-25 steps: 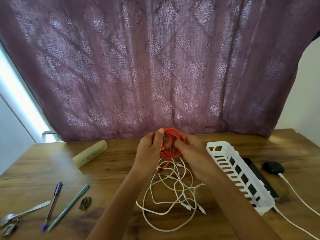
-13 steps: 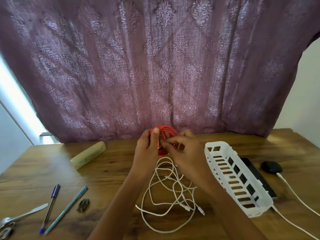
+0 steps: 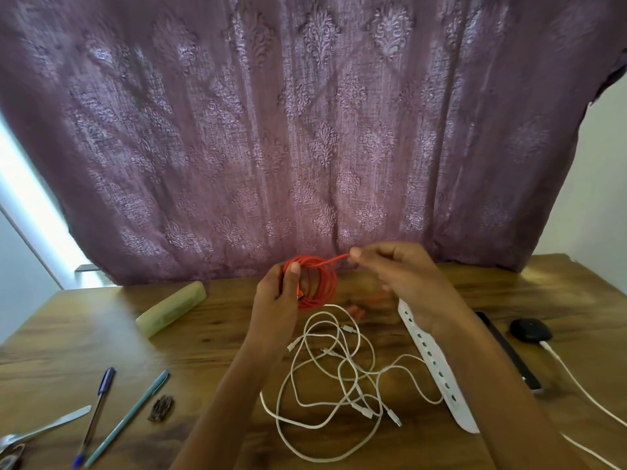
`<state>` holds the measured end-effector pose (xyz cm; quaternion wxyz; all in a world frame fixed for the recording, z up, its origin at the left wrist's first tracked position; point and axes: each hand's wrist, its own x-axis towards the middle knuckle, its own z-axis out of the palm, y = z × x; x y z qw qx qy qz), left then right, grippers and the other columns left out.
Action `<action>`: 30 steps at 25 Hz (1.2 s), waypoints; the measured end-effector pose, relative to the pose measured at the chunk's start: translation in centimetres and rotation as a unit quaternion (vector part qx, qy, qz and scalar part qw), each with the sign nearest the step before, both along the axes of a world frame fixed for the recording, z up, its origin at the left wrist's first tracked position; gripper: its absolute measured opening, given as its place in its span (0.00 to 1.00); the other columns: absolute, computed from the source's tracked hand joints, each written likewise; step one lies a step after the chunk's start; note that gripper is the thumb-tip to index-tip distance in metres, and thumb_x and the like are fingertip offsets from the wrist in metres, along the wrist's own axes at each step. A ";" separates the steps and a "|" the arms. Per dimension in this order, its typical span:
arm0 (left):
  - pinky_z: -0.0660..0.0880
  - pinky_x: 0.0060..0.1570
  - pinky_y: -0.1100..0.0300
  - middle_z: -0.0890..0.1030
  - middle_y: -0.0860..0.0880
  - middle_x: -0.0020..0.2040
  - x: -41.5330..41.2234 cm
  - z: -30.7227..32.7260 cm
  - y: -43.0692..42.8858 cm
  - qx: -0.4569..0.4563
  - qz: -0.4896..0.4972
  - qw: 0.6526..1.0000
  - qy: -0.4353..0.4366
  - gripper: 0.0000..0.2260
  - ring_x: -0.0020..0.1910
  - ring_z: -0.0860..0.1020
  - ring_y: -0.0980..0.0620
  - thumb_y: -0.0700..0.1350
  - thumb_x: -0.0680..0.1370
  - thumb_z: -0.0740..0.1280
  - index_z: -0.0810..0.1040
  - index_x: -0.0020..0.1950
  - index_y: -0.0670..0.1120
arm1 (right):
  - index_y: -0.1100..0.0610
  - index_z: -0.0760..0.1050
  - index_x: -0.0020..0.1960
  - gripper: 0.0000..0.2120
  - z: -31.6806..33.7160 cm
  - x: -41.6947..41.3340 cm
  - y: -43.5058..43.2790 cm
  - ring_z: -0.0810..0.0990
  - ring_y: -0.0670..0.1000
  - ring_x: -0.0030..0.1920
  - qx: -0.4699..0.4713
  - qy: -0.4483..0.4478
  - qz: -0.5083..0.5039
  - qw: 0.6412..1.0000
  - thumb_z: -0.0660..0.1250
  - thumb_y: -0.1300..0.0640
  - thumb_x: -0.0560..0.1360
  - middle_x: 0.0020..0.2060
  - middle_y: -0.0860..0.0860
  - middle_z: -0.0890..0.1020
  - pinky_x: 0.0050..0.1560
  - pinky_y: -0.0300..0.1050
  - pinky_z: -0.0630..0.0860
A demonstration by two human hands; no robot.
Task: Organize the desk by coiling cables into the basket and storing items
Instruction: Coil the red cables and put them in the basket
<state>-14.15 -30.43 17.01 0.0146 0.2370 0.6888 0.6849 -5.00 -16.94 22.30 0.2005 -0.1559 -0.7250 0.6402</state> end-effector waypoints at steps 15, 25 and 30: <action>0.78 0.48 0.58 0.79 0.50 0.32 2.3 1.1 0.2 0.158 -0.185 0.938 -0.245 0.13 0.35 0.79 0.56 0.47 0.79 0.56 0.77 0.44 0.41 | 0.63 0.77 0.47 0.18 -5.5 -1.7 -0.5 0.83 0.49 0.33 -0.337 0.007 0.057 0.940 0.53 0.54 0.81 0.34 0.55 0.84 0.34 0.43 0.82; 0.78 0.49 0.62 0.81 0.49 0.52 1.2 1.3 -0.4 -0.088 -0.230 0.963 -0.113 0.14 0.51 0.81 0.54 0.35 0.76 0.64 0.73 0.60 0.46 | 0.67 0.76 0.53 0.14 -5.2 -2.0 0.1 0.80 0.52 0.34 -0.250 -0.058 -0.019 0.966 0.61 0.56 0.79 0.36 0.56 0.81 0.37 0.44 0.79; 0.78 0.49 0.64 0.83 0.49 0.50 0.8 1.6 0.5 -0.103 -0.208 0.972 -0.044 0.12 0.47 0.80 0.57 0.37 0.78 0.61 0.77 0.60 0.44 | 0.62 0.76 0.47 0.09 -5.1 -1.9 0.3 0.80 0.49 0.30 -0.293 -0.050 0.024 0.955 0.60 0.58 0.79 0.33 0.55 0.81 0.34 0.44 0.80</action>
